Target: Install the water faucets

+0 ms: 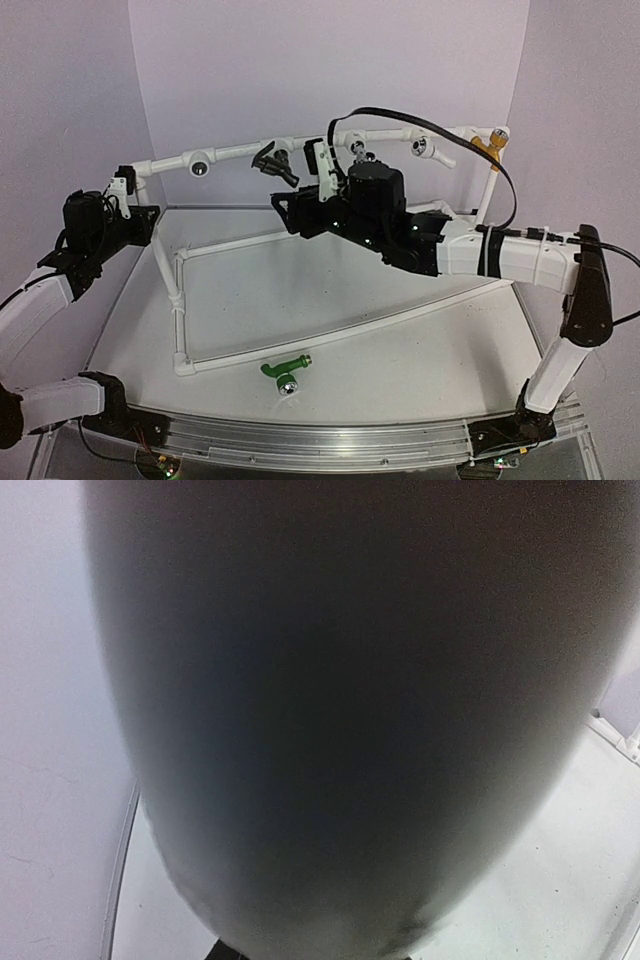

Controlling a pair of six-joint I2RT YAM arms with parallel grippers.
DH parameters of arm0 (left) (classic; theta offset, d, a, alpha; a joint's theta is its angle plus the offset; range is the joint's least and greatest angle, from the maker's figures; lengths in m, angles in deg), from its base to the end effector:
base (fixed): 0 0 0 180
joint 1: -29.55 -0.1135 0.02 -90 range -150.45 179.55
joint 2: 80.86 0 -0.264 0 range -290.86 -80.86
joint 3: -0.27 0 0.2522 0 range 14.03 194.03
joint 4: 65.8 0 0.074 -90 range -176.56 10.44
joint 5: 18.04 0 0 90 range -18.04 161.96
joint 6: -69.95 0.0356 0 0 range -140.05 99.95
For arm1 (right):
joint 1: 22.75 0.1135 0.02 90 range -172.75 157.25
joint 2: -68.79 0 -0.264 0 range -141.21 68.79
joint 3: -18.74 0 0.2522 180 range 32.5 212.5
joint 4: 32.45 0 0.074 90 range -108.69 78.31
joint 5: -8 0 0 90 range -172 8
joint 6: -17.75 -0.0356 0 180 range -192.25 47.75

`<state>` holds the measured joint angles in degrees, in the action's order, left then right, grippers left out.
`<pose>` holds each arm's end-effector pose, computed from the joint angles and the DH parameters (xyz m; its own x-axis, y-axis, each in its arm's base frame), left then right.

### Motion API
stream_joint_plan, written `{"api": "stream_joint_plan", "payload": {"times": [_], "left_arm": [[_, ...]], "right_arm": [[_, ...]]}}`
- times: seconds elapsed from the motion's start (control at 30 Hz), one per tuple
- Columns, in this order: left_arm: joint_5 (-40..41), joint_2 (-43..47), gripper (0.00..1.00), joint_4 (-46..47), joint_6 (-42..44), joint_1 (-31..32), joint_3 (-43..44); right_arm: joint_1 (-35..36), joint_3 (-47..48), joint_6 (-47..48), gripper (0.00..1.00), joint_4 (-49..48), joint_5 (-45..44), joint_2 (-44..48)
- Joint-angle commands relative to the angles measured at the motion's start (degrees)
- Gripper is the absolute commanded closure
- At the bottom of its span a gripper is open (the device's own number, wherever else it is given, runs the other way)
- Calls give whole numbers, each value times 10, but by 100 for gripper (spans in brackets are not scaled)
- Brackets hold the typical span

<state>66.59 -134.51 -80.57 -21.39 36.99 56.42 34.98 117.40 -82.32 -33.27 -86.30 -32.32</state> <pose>0.2201 -0.0321 0.3139 -0.2158 0.0047 -0.9764 0.2146 0.9758 -0.0427 0.2331 0.3641 0.3587 -0.1554 0.0805 -0.9846 -0.7881 0.5908 0.1727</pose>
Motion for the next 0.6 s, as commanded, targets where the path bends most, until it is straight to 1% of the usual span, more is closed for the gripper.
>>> {"api": "stream_joint_plan", "payload": {"times": [0.0, 0.03, 0.07, 0.1, 0.23, 0.33, 0.4, 0.47, 0.5, 0.57], "left_arm": [[-16, -12, 100, -37, -45, 0, 14], [-16, -15, 100, -37, -46, 0, 15], [-15, -17, 100, -37, -46, 0, 16], [-15, -20, 100, -37, -46, 0, 17], [-14, -25, 96, -37, -47, 0, 18], [-13, -27, 94, -39, -50, 0, 19], [-12, -28, 86, -44, -53, 0, 22], [-11, -27, 75, -51, -57, 0, 28], [-9, -26, 66, -55, -62, 0, 31], [-5, -21, 51, -61, -81, 0, 35]], "right_arm": [[38, -35, 186, 10, 116, 93, 69], [50, -40, 222, 2, 151, 99, 76], [59, -46, 243, 2, 184, 102, 82], [68, -56, 244, 2, 200, 94, 85], [70, -102, 152, 2, 225, 43, 83], [70, -91, 69, 2, 274, 60, 44], [70, -66, 5, 2, 317, 81, 4], [70, -46, -41, 2, 357, 102, -41], [70, -39, -69, 2, 372, 113, -57], [70, -33, -116, 5, 391, 136, -84]]}}
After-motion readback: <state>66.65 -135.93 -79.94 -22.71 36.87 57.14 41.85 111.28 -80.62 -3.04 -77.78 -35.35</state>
